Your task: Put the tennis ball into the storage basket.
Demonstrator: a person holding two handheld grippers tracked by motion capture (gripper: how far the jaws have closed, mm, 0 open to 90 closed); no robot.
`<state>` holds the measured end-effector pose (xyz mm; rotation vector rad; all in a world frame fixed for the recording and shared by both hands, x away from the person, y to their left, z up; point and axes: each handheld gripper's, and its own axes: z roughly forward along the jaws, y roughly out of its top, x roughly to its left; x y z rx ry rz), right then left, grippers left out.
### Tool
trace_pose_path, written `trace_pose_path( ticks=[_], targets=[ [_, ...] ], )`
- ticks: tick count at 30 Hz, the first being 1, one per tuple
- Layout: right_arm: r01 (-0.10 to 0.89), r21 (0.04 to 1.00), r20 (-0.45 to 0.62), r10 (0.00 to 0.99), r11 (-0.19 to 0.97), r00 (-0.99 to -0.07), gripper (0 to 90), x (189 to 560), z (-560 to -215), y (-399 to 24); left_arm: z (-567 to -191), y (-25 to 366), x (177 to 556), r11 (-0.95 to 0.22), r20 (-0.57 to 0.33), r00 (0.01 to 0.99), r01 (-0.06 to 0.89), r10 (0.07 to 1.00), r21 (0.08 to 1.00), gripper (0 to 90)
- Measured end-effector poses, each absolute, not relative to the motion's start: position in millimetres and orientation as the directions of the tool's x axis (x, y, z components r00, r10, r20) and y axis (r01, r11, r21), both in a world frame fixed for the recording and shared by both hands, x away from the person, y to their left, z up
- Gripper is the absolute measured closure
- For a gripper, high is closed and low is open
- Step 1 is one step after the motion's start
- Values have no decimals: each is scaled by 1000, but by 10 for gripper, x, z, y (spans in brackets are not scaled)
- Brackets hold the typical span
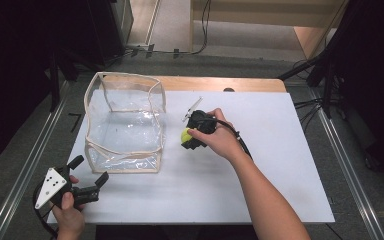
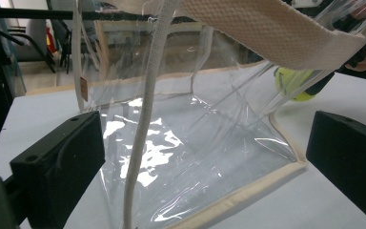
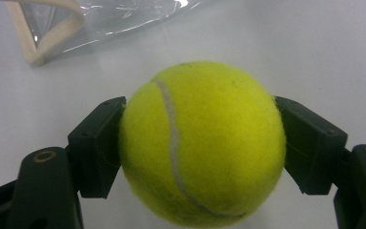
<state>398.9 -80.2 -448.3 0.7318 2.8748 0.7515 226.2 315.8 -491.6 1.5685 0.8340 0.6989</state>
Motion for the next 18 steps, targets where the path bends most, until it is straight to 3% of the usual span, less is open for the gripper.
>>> trace_pose_path(
  ticks=[18],
  targets=[
    [397, 489, 39, 436, 776, -899, 226, 3951, -4295, -726, -4915, 3158, 2259, -77, -13, 566, 134, 824, 988, 0]
  ],
)
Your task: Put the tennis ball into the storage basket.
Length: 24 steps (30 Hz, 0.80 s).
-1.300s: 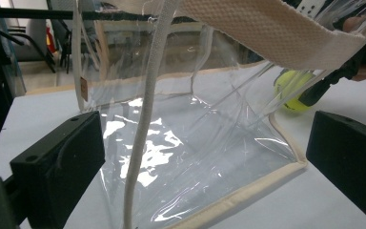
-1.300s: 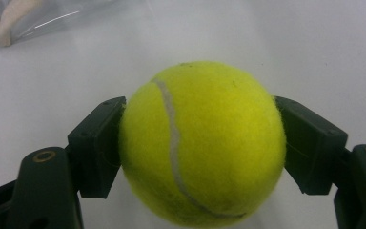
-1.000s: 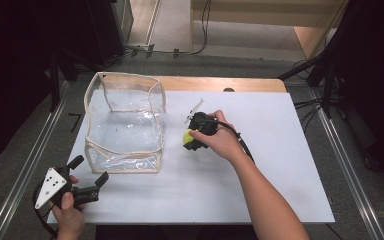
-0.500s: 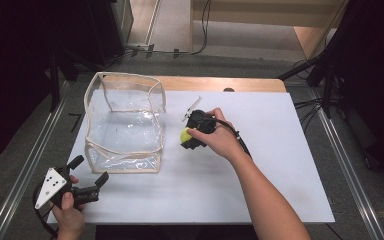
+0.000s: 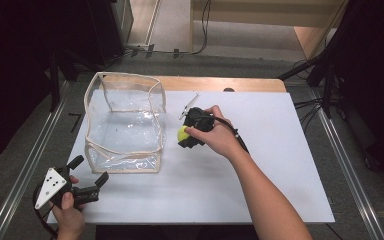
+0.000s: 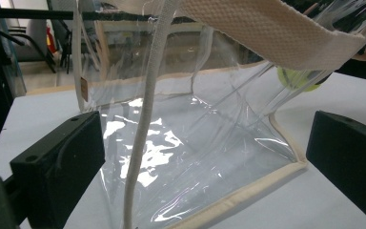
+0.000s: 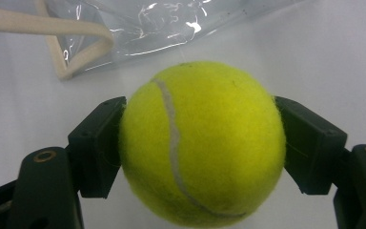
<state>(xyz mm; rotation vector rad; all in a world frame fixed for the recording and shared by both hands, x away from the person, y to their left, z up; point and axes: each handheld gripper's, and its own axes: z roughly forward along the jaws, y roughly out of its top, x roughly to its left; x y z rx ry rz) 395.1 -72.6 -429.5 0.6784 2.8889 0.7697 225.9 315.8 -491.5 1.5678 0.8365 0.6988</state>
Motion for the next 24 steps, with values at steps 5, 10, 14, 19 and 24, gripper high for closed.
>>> trace_pose_path(
  ticks=[5, 10, 14, 19, 24],
  targets=[
    [379, 499, 37, 418, 780, -908, 226, 3947, -4231, -700, -4915, 3157, 2259, -76, -14, 566, 134, 824, 988, 0],
    [380, 498, 37, 419, 779, -907, 226, 3935, -4177, -677, -4915, 3156, 2258, -76, -14, 566, 134, 824, 988, 0],
    [365, 500, 31, 405, 785, -914, 226, 3925, -4124, -659, -4914, 3157, 2257, -77, -13, 567, 135, 823, 988, 0],
    [357, 505, 32, 397, 786, -917, 226, 3906, -4039, -644, -4915, 3155, 2259, -77, -12, 567, 133, 824, 988, 0],
    [345, 509, 29, 385, 788, -923, 227, 3896, -3971, -628, -4915, 3154, 2260, -76, -12, 567, 132, 823, 988, 0]
  ],
)
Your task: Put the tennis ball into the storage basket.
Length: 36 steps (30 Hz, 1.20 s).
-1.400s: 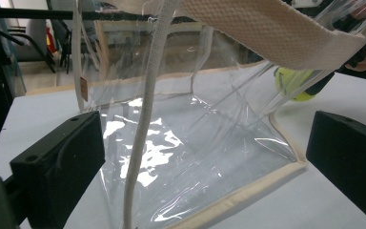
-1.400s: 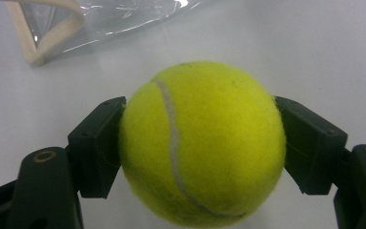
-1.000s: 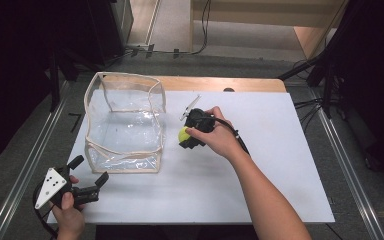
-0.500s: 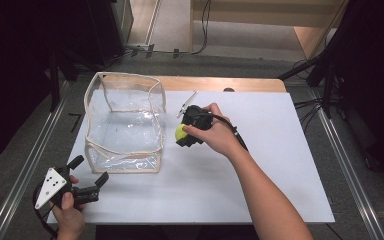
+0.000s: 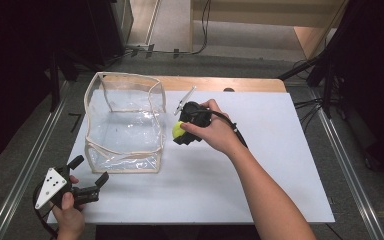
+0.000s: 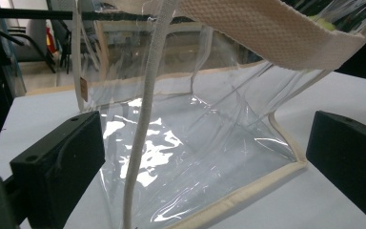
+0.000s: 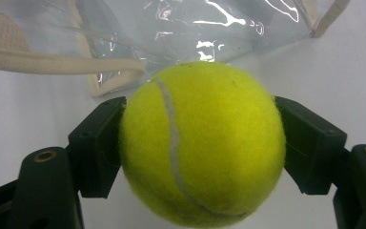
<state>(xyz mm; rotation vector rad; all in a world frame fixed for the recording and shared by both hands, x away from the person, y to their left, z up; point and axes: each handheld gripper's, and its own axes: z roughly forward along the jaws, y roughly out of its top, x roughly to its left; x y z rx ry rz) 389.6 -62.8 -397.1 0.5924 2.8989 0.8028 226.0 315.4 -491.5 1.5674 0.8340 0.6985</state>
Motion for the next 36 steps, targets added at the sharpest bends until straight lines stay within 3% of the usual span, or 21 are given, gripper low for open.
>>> trace_pose_path(
  ticks=[36],
  targets=[
    [307, 512, 40, 335, 802, -942, 230, 3862, -3653, -572, -4916, 3155, 2261, -79, -11, 568, 133, 823, 988, 0]
  ],
)
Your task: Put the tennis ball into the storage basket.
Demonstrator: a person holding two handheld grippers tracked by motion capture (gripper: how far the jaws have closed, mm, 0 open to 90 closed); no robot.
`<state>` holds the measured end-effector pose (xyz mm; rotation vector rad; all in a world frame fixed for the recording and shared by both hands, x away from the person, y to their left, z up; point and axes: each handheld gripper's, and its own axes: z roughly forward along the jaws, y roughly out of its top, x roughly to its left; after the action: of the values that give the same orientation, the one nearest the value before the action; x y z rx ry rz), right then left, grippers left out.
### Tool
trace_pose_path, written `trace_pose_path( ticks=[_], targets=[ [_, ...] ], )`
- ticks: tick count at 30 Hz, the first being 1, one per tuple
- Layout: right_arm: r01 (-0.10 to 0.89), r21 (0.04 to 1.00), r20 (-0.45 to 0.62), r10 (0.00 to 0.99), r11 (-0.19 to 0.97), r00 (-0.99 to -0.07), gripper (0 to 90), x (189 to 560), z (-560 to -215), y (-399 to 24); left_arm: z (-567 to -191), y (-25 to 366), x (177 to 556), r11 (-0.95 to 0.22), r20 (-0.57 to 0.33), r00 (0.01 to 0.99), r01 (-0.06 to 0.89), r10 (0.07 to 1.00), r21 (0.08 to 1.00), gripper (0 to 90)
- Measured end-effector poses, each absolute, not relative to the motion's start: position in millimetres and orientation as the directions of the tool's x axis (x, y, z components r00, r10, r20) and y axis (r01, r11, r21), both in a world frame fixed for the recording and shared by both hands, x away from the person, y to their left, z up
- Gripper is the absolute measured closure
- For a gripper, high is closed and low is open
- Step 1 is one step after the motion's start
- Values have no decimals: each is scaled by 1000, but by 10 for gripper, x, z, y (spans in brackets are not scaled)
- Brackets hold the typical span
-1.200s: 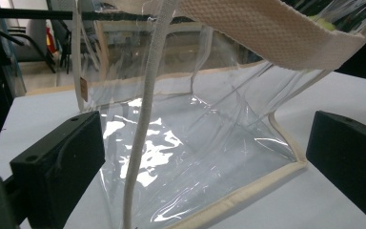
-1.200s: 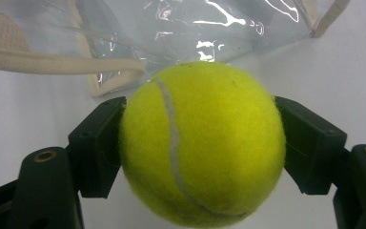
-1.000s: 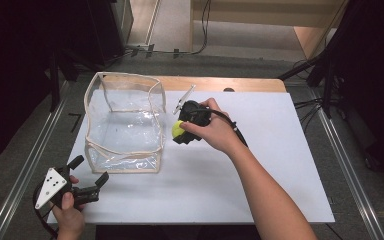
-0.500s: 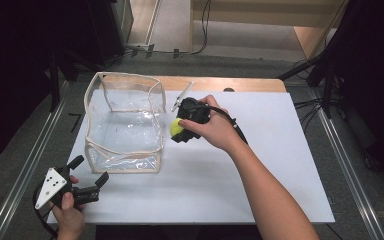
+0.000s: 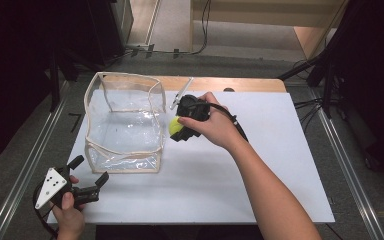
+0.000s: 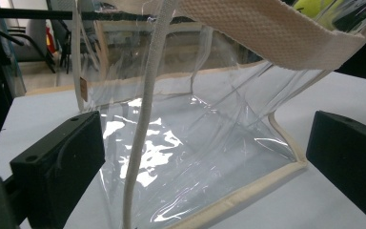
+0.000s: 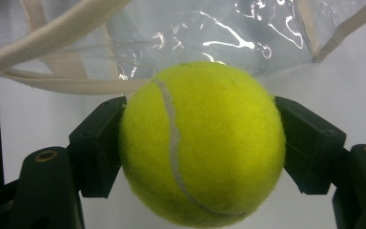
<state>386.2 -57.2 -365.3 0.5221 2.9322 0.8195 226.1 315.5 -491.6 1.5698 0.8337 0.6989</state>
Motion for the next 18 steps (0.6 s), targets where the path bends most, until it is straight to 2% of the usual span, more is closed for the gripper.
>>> trace_pose_path(
  ticks=[18],
  targets=[
    [287, 514, 21, 322, 808, -946, 230, 3832, -3463, -521, -4916, 3154, 2261, -78, -11, 569, 133, 823, 988, 0]
  ],
)
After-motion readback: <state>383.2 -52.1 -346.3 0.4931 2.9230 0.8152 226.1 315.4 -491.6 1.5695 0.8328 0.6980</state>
